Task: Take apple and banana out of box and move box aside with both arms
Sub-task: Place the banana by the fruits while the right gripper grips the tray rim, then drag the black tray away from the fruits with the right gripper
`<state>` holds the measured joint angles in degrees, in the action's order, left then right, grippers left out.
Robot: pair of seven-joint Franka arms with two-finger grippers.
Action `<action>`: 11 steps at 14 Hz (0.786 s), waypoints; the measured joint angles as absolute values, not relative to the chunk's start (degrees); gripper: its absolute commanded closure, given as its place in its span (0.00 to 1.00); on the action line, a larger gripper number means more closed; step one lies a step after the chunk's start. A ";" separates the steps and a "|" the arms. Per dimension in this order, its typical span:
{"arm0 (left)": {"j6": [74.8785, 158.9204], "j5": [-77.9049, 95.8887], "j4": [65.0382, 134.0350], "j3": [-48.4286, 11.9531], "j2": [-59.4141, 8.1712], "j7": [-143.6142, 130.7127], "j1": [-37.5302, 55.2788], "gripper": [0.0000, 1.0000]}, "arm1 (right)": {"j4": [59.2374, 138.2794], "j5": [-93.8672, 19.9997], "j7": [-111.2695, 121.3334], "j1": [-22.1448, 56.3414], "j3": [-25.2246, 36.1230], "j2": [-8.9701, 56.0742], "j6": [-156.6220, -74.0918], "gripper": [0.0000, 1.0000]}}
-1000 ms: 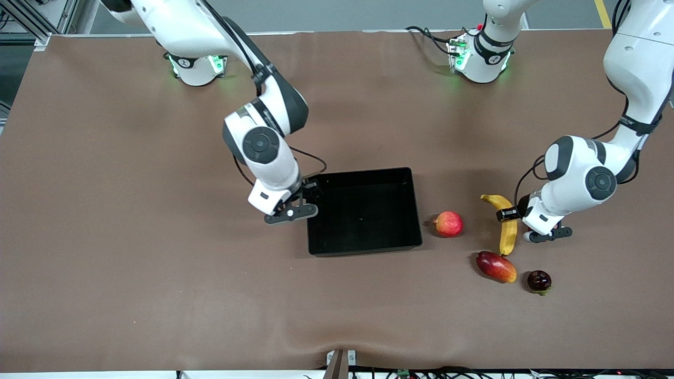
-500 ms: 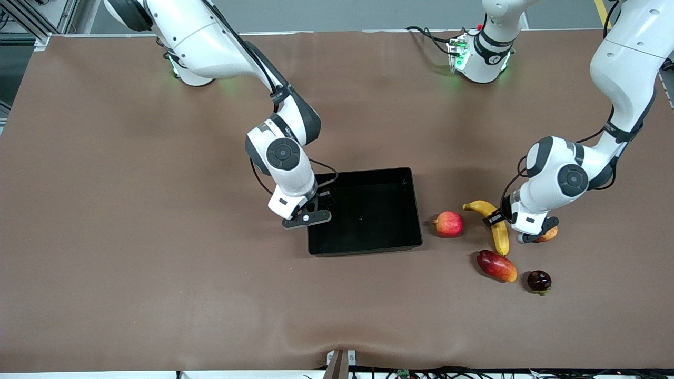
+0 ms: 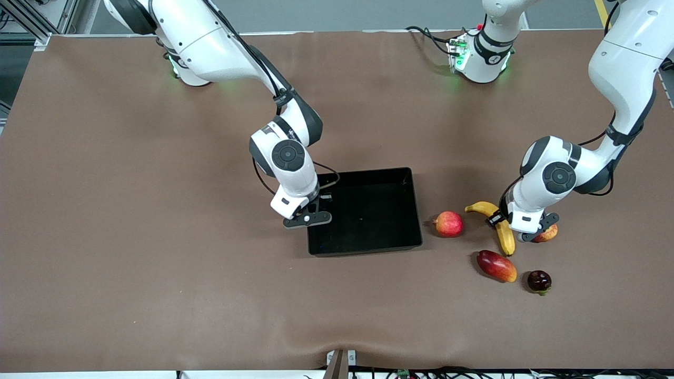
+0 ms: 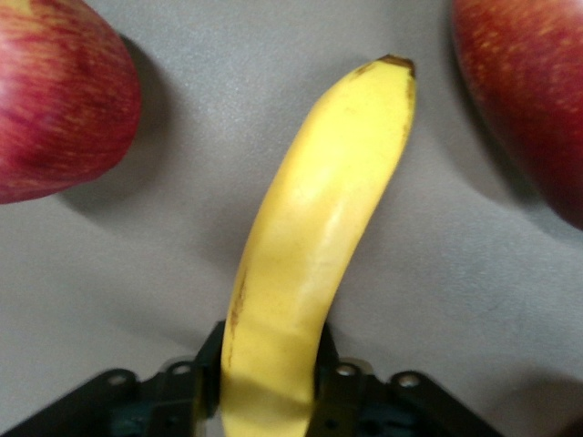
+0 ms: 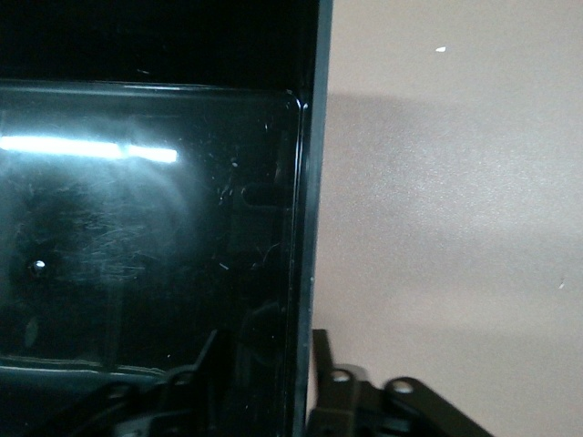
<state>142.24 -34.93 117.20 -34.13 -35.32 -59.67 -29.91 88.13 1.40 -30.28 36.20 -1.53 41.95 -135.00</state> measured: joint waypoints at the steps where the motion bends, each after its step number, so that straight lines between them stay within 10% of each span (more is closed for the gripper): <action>1: 141.99 -34.95 117.17 -34.07 -35.32 -59.67 -30.02 0.00 | 88.05 1.43 -30.38 36.20 -1.36 41.94 -134.99 1.00; 11: 114.25 -33.77 98.15 -43.17 -31.59 -60.23 -29.34 0.00 | 86.02 1.43 -31.28 32.24 -0.15 34.23 -121.32 1.00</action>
